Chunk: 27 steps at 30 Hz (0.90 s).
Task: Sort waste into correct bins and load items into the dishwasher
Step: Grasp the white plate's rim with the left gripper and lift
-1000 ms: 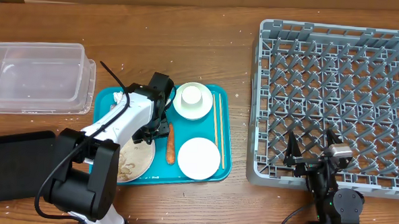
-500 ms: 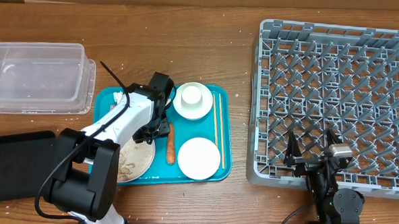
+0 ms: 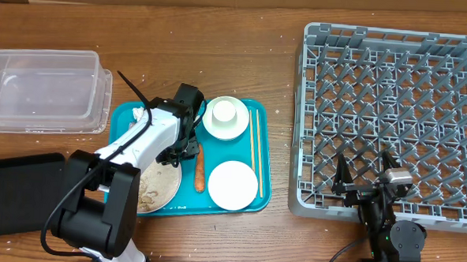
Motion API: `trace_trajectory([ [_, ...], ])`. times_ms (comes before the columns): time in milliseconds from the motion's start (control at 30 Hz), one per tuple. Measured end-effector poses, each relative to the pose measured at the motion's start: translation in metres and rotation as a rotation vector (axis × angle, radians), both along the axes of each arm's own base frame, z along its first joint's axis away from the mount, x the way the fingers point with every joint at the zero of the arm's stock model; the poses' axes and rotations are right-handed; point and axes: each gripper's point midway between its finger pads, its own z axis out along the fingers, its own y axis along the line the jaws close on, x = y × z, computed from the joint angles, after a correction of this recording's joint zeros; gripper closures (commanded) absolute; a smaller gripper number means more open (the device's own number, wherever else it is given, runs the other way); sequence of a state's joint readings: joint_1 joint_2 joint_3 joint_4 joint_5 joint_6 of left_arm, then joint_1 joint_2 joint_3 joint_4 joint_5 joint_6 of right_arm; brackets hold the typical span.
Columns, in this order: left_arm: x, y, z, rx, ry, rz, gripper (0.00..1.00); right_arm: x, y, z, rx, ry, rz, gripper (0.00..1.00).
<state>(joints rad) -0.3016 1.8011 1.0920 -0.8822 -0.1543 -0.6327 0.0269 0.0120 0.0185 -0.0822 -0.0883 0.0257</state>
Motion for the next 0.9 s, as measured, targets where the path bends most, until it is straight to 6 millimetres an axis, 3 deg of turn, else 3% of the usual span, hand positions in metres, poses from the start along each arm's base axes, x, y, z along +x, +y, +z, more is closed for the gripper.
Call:
trace_trajectory([
  [667, -0.0013, -0.0001, 0.0000, -0.001, 0.006, -0.003, 0.96, 0.0000, 0.0001, 0.0001, 0.000, 0.000, 0.000, 0.00],
  [900, -0.0065, 0.0012, 0.0004, 0.005, 0.028, -0.004, 0.96, 0.0000, 0.0001, 0.0001, 0.000, 0.000, 0.000, 0.00],
])
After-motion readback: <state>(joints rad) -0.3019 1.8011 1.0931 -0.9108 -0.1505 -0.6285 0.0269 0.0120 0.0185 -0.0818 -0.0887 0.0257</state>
